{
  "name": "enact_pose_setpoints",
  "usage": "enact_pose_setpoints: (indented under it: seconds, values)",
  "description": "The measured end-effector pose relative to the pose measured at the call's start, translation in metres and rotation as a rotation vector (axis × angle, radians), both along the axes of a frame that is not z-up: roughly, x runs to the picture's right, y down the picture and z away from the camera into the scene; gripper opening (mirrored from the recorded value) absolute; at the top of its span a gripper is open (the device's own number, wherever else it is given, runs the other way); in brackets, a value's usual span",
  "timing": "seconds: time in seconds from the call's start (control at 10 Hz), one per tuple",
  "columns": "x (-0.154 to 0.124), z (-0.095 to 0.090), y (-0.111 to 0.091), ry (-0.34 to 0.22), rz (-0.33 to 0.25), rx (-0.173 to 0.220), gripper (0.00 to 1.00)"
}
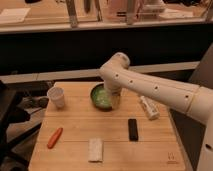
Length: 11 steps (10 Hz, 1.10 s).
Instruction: Move the arm in a circular motion
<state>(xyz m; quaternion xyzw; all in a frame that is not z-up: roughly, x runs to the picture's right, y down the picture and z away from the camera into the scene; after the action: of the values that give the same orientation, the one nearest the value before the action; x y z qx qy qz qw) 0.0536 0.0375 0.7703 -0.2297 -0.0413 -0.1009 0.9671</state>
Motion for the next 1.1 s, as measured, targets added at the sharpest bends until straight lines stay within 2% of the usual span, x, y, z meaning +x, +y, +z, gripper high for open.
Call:
enact_pose_setpoints:
  seconds: [0.2,0.5,0.8,1.1]
  values:
    - [0.020,-0.001,0.000,0.011,0.034,-0.006,0.80]
    - [0.031,-0.004,0.005,0.012,0.058,-0.022,0.80]
    - [0.058,-0.009,0.016,0.016,0.074,-0.034,0.80]
    - [0.071,-0.012,0.023,0.013,0.081,-0.043,0.80]
